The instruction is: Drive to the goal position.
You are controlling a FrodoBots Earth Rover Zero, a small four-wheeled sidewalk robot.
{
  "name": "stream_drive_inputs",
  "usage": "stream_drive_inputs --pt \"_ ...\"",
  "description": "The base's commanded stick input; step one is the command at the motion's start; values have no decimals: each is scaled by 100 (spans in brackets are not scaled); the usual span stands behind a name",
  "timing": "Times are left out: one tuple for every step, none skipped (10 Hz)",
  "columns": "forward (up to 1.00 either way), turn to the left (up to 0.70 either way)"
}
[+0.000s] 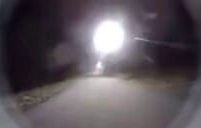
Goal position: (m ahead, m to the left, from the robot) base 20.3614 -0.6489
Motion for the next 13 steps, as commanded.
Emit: stream_drive_inputs --pt "100 3" --pt "100 4" --pt "100 4" --pt "100 7" --pt "100 11" --pt "100 9" --pt "100 6" --pt "100 5" --pt "100 5" --pt "100 4" --pt "100 4" --pt "100 4" --pt "100 3"
